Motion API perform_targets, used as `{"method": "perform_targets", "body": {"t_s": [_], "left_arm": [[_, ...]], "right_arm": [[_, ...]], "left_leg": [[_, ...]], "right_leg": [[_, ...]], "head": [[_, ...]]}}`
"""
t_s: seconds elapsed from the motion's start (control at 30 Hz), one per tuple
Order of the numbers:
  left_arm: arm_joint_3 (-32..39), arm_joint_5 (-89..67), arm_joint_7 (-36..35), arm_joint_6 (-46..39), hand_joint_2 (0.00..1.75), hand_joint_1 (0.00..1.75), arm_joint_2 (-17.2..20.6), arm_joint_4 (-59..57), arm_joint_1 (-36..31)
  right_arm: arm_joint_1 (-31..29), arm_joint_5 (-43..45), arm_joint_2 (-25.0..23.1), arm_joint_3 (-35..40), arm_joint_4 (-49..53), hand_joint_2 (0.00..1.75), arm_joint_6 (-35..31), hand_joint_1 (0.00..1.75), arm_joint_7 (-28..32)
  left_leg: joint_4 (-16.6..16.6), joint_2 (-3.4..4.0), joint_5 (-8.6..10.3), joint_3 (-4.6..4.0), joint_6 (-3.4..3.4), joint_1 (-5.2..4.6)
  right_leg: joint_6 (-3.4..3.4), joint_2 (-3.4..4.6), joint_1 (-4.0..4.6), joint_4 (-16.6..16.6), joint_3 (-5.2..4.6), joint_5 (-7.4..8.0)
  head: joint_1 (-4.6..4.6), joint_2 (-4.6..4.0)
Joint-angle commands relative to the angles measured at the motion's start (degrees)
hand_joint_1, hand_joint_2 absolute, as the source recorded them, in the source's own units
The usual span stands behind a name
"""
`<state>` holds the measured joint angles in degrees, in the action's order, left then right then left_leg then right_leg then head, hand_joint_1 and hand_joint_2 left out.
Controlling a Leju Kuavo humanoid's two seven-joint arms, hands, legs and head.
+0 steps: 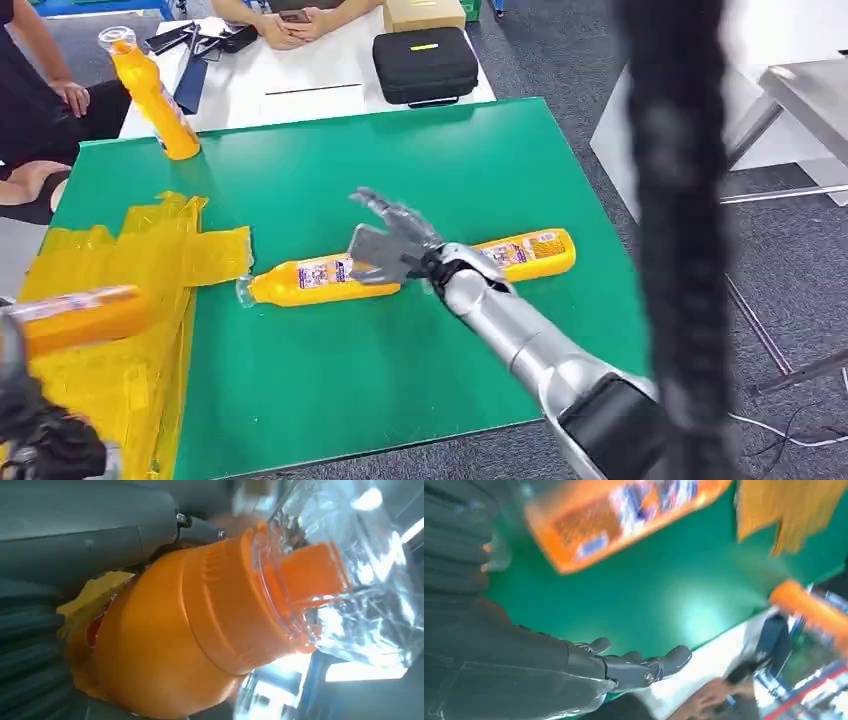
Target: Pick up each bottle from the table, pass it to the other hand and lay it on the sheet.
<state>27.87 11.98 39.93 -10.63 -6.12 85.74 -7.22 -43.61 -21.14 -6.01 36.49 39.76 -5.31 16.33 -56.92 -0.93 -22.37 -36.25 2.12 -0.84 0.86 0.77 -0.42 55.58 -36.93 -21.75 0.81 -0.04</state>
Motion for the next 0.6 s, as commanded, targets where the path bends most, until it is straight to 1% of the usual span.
{"method": "perform_targets", "body": {"t_s": [0.03,0.07,0.1,0.2,0.23,0.27,0.3,0.33,0.37,0.4,0.43,0.47,0.5,0.53,0.6], "left_arm": [[3.08,-11.26,0.07,-14.26,1.75,1.75,-1.77,13.7,-0.37],[-2.54,-16.97,0.07,-23.38,1.75,1.75,1.03,13.82,0.33],[-6.27,-24.87,0.07,-29.37,1.75,1.75,2.58,11.11,-0.26],[-2.71,-48.73,0.07,-29.37,1.75,1.75,-1.19,2.56,-4.84],[-2.07,-52.53,0.07,-29.37,1.75,1.75,-1.61,-0.02,-5.48],[-3.19,-49.91,0.07,-29.37,1.75,1.75,2.96,-5.7,-6.54],[-2.64,-55.37,0.07,-29.37,1.75,1.75,-1.61,-7.87,-7.66],[-2.64,-55.37,0.07,-29.37,1.75,1.75,-1.61,-7.87,-7.66],[-2.54,-56.97,0.07,-29.37,1.75,1.75,-1.78,-12.5,-9.46],[0.08,-66.85,0.07,-29.37,1.75,1.75,-1.69,-19.45,-11.99],[1.13,-70.5,0.07,-29.37,1.75,1.75,-1.86,-21.93,-13.33],[6.59,-87.75,0.07,-29.37,1.75,1.75,-2.35,-28.2,-16.21],[6.59,-87.75,0.07,-29.37,1.75,1.75,-2.35,-28.2,-16.21],[7.41,-92.54,-1.08,-29.37,1.75,1.75,-2.21,-29.29,-16.46],[4.25,-98.65,-5.47,-29.37,1.75,1.75,-1.44,-30.48,-15.77]], "right_arm": [[0.33,-1.12,2.68,-7.44,2.6,1.75,0.77,0.0,-0.4],[0.78,-1.3,2.97,-7.66,2.67,1.75,0.87,0.0,-0.4],[1.09,-2.05,3.15,-7.62,2.55,0.0,0.78,0.0,-0.48],[0.41,-3.22,2.83,-6.96,0.67,0.0,1.53,0.0,-0.98],[0.06,-3.42,2.55,-6.88,0.05,0.0,1.43,0.0,-1.12],[-0.75,-3.41,2.64,-6.36,-0.87,1.75,2.1,0.0,-1.12],[-1.27,-3.44,1.88,-6.47,-2.25,1.75,2.64,0.0,-1.61],[-1.27,-3.44,1.88,-6.47,-2.25,1.75,2.64,0.0,-1.61],[-2.18,-3.69,0.99,-6.63,-4.13,1.75,2.52,0.0,-1.0],[-3.4,-4.08,0.2,-6.06,-6.04,1.75,3.31,0.0,-1.52],[-4.38,-4.05,-0.4,-5.84,-7.48,1.75,3.8,0.0,-1.52],[-6.39,-4.16,-2.04,-5.04,-10.41,1.75,4.79,0.0,-1.41],[-6.39,-4.16,-2.04,-5.04,-10.41,1.75,4.79,0.0,-1.41],[-7.04,-4.18,-2.87,-4.78,-11.08,1.75,5.01,0.0,-1.42],[-7.63,-4.22,-3.55,-4.34,-11.99,1.75,5.29,0.0,-1.27]], "left_leg": [[-0.17,-0.14,-0.21,0.23,-0.17,0.15],[-0.13,-0.24,-0.11,0.05,-0.12,0.16],[-0.09,-0.2,-0.1,0.05,-0.11,0.14],[-0.09,-0.35,-0.17,0.34,-0.21,0.13],[0.01,-0.36,-0.04,0.22,-0.14,0.03],[-0.03,-0.35,-0.1,0.34,-0.19,0.07],[0.08,-0.37,0.07,0.16,-0.07,-0.04],[0.08,-0.5,0.04,0.32,-0.11,-0.03],[0.1,-0.44,0.05,0.31,-0.07,-0.07],[0.06,-0.36,0.06,0.19,-0.04,-0.05],[0.03,-0.29,0.0,0.31,-0.1,-0.01],[0.08,-0.21,0.02,0.36,-0.11,-0.08],[0.09,-0.09,0.05,0.25,-0.05,-0.11],[0.07,-0.05,-0.01,0.4,-0.13,-0.08],[-0.06,-0.03,-0.16,0.59,-0.28,0.06]], "right_leg": [[-0.02,-0.27,0.16,0.06,0.35,-0.23],[-0.01,-0.32,0.15,0.0,0.22,-0.13],[-0.01,-0.27,0.13,-0.01,0.19,-0.11],[-0.01,-0.56,0.13,0.04,0.52,-0.27],[0.0,-0.53,0.04,0.0,0.33,-0.17],[-0.01,-0.54,0.09,0.0,0.44,-0.22],[-0.01,-0.42,-0.03,-0.03,0.22,-0.08],[0.0,-0.54,-0.01,-0.04,0.43,-0.15],[0.01,-0.47,-0.04,-0.04,0.4,-0.13],[0.01,-0.37,-0.03,-0.02,0.27,-0.07],[-0.01,-0.35,0.0,-0.02,0.4,-0.1],[-0.02,-0.3,-0.06,0.0,0.38,-0.07],[-0.02,-0.22,-0.1,0.01,0.23,-0.01],[-0.03,-0.23,-0.07,0.04,0.38,-0.06],[-0.07,-0.29,0.08,0.09,0.64,-0.19]], "head": [[0.02,0.0],[0.02,0.0],[0.0,0.0],[0.04,0.0],[0.02,0.0],[0.02,0.0],[0.0,0.0],[0.0,0.0],[0.02,0.0],[0.02,0.0],[0.04,0.0],[0.02,0.0],[0.0,0.0],[0.02,0.0],[-0.02,0.0]]}}
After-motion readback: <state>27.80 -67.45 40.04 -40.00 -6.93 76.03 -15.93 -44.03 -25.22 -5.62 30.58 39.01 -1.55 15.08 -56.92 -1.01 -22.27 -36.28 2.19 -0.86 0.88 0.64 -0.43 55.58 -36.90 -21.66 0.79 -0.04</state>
